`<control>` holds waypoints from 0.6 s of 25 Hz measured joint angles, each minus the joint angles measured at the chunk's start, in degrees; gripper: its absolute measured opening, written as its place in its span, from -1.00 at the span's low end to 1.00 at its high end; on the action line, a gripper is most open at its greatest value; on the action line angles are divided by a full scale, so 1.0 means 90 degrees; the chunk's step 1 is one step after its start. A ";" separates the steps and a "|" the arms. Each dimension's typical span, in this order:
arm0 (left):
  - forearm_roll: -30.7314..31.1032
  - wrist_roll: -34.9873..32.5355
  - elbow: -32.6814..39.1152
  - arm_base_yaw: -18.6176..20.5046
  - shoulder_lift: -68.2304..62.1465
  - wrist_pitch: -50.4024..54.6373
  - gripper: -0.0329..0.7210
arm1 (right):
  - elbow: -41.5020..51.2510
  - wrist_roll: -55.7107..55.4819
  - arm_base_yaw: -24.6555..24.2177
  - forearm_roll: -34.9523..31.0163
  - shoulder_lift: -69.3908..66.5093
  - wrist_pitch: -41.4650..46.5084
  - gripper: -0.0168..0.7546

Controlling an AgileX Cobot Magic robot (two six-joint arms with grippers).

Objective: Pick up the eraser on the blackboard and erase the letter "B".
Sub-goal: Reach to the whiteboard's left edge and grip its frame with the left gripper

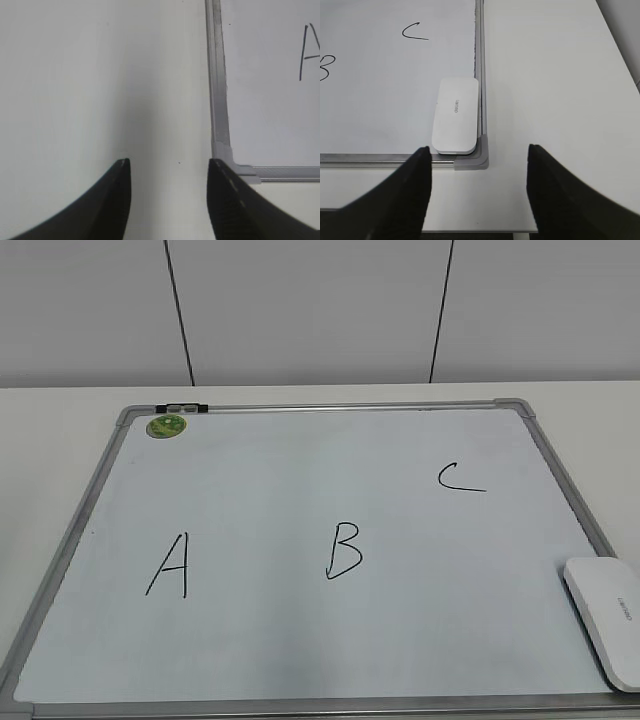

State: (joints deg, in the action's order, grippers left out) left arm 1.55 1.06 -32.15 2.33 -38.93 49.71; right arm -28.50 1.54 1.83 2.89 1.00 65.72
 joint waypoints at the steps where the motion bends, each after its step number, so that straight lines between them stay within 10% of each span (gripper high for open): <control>1: -0.0040 0.0000 0.0000 0.0000 -0.0219 -0.0111 0.08 | 0.0000 0.0000 0.0000 0.0000 0.0000 0.0000 0.20; 15: -0.0293 0.0000 -0.1444 0.0000 -0.3669 -0.0730 0.08 | 0.0000 0.0000 0.0000 0.0000 0.0000 0.0000 0.20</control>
State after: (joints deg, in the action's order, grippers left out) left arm -1.09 1.06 -45.15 2.33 -71.95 43.15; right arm -28.50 1.54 1.83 2.89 1.00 65.72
